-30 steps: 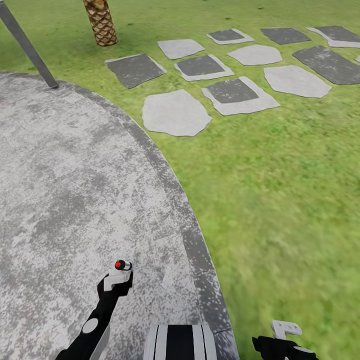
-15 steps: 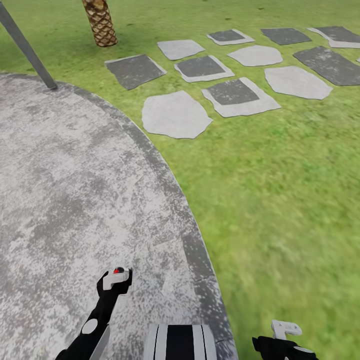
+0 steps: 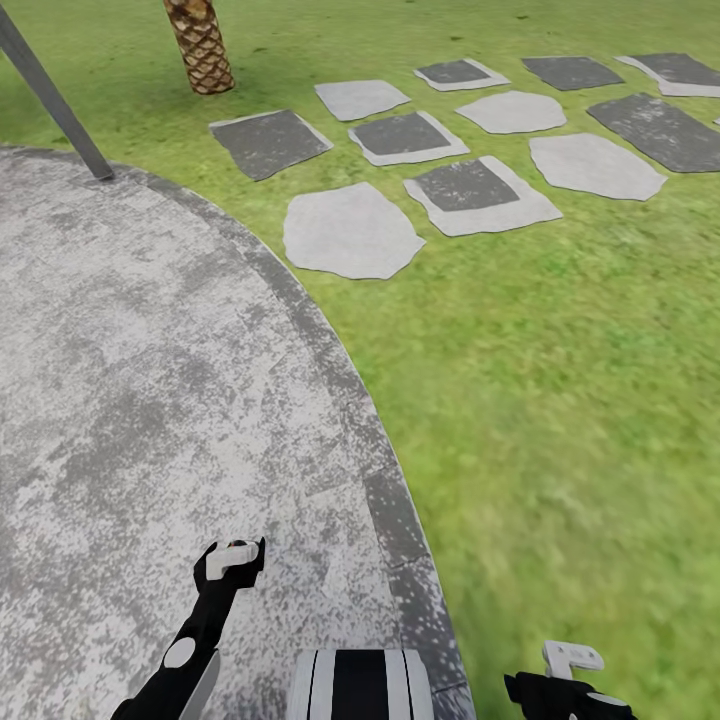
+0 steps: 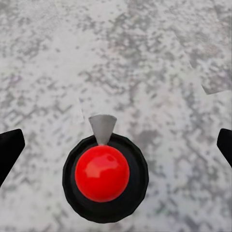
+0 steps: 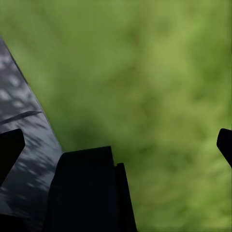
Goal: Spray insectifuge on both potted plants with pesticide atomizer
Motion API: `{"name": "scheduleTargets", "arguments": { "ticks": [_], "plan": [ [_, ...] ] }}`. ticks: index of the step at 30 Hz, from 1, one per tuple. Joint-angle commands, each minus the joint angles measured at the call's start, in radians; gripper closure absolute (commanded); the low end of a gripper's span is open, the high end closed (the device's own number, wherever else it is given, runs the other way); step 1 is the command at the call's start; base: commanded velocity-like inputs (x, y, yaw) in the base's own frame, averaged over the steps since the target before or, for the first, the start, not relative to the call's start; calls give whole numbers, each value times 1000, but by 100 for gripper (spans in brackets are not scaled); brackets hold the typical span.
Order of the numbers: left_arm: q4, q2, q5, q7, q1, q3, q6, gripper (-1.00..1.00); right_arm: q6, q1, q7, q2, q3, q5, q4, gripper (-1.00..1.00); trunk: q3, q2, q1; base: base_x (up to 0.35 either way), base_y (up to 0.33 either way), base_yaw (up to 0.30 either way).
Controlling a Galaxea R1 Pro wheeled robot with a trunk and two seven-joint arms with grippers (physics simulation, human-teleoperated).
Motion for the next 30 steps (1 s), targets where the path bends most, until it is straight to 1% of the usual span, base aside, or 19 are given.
{"name": "scheduleTargets", "arguments": {
  "ticks": [1, 30],
  "plan": [
    [0, 0, 8, -1, 0, 0, -3, -100, 5, 0, 1, 0, 0, 1, -1, -100, -1, 0, 0, -19, 0, 0],
    [0, -1, 8, -1, 0, 1, -3, -100, 5, 0, 1, 0, 0, 1, -1, -100, -1, 0, 0, -28, 12, 0]
  ]
}}
